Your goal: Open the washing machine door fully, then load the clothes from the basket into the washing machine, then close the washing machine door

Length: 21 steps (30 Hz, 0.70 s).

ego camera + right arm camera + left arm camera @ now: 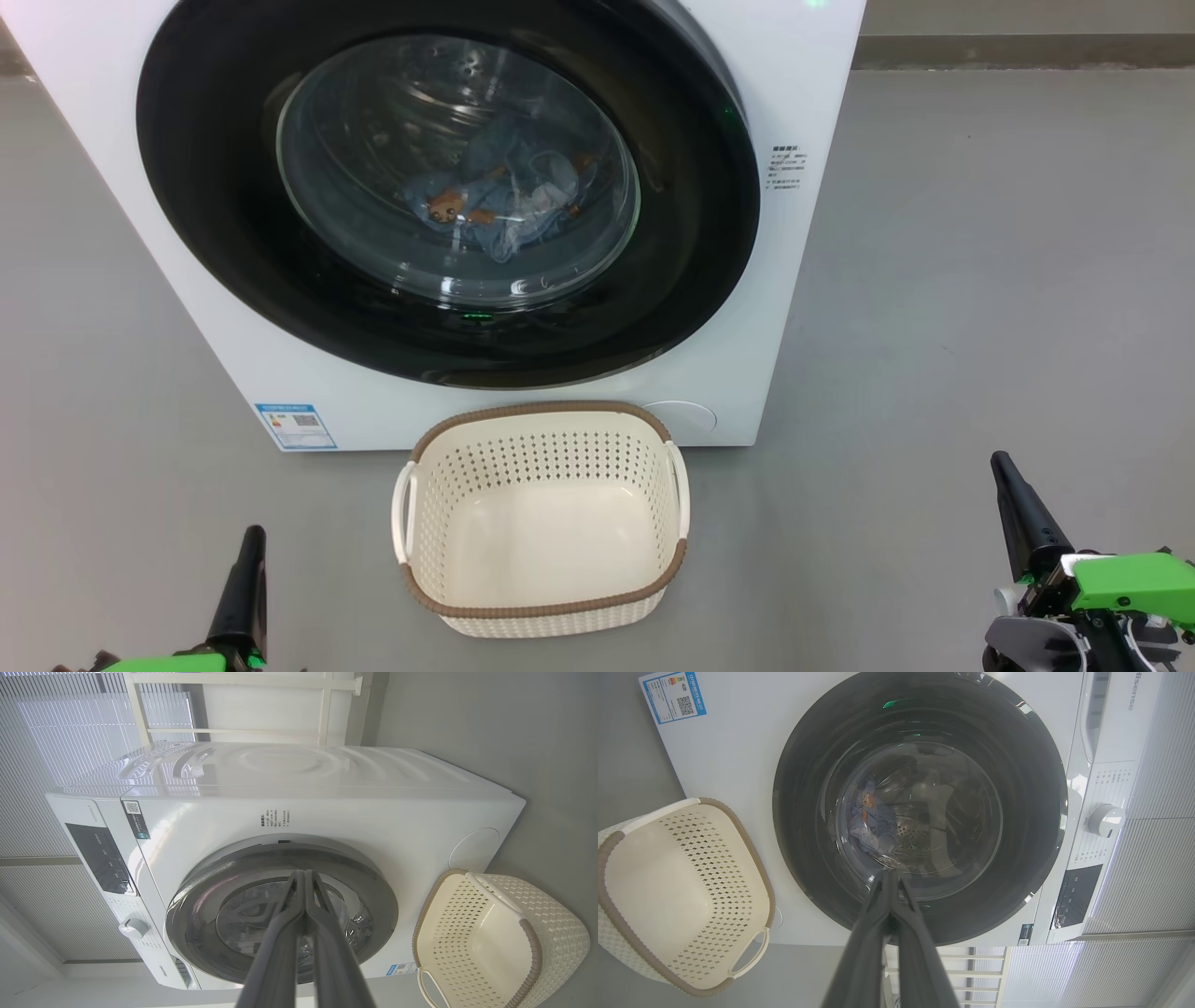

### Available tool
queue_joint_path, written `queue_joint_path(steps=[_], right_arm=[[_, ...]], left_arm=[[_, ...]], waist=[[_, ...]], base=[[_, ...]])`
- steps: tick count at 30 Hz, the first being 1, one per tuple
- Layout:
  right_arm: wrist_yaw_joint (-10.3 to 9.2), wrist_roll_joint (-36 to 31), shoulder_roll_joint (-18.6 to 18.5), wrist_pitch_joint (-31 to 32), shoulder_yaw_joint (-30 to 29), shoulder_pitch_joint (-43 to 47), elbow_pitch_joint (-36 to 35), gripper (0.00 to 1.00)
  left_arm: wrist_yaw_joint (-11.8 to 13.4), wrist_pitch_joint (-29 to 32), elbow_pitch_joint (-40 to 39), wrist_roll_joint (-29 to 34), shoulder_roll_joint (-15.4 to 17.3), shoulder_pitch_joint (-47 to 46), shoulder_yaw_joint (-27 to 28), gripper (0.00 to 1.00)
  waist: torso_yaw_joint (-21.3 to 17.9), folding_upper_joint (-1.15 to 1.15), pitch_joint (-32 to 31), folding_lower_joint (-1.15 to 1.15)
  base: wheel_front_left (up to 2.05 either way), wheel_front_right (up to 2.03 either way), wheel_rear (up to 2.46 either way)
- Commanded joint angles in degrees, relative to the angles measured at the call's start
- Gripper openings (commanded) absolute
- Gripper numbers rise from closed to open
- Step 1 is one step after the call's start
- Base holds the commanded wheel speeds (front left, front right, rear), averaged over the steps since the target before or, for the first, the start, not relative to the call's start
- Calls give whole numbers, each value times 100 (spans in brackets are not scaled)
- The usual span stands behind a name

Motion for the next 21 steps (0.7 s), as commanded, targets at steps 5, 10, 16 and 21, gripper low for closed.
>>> queue_joint_path(steps=[5,10,16,21], right_arm=[[10,-14,-46,43,102,-250,-168,0],[10,-15,-46,44,101,-250,-168,0],[10,-15,-46,44,101,-250,-168,0],[10,-16,-45,44,100,-250,-168,0]], left_arm=[[3,34,-181,-47,52,-244,184,0],[3,34,-181,-47,52,-244,184,0],[3,34,-181,-47,52,-244,184,0],[3,34,-181,-47,52,-244,184,0]], waist=[[0,0,0,0],[0,0,0,0],[0,0,0,0],[0,0,0,0]], base=[[0,0,0],[0,0,0],[0,0,0],[0,0,0]])
